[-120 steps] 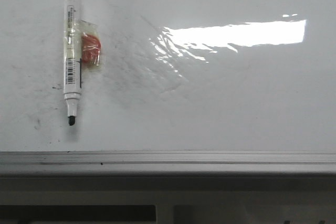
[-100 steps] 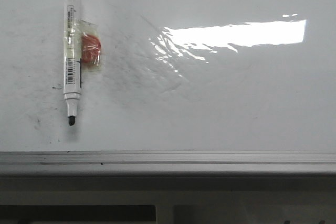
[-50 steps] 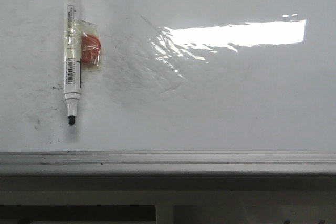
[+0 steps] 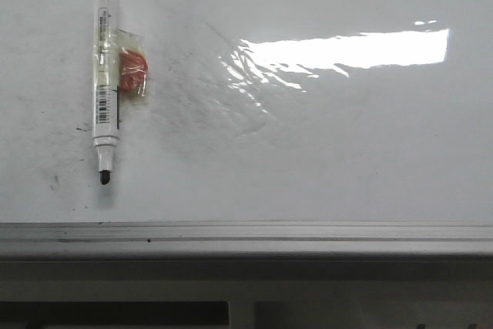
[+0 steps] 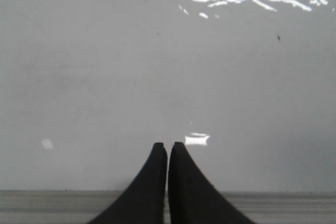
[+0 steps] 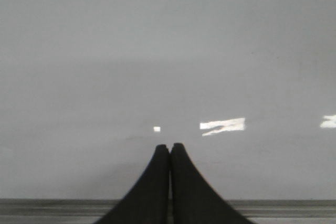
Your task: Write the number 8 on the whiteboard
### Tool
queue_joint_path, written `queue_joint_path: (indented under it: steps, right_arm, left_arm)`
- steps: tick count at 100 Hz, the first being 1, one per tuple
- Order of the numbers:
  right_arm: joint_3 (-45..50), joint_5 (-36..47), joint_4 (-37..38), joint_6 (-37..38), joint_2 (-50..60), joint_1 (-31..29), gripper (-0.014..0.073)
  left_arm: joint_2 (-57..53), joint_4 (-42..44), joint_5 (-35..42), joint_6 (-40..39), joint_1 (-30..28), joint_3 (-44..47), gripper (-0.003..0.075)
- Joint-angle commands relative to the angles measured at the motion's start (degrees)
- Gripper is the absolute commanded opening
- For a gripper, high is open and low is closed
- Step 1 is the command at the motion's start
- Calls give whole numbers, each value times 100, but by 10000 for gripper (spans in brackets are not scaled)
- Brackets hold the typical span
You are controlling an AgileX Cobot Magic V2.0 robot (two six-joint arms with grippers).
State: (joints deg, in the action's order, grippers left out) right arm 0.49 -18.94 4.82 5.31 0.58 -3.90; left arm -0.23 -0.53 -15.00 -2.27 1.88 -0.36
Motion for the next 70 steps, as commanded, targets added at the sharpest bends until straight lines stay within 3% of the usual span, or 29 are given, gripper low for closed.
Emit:
queue_joint_path:
  steps: [1,56,70]
  right_arm:
    - [87,201,45,-40,130,-19,-64]
    - [87,731,147,-40,130,-19,-64]
    - [87,1288,147,-24,130,-19,-64]
  left_arm:
    - [-164,-28,894,-15,36,215,-20]
    - [-164,-84,1293,-15,36,215,-20]
    - [-164,-70,1328,-15,36,215,-20]
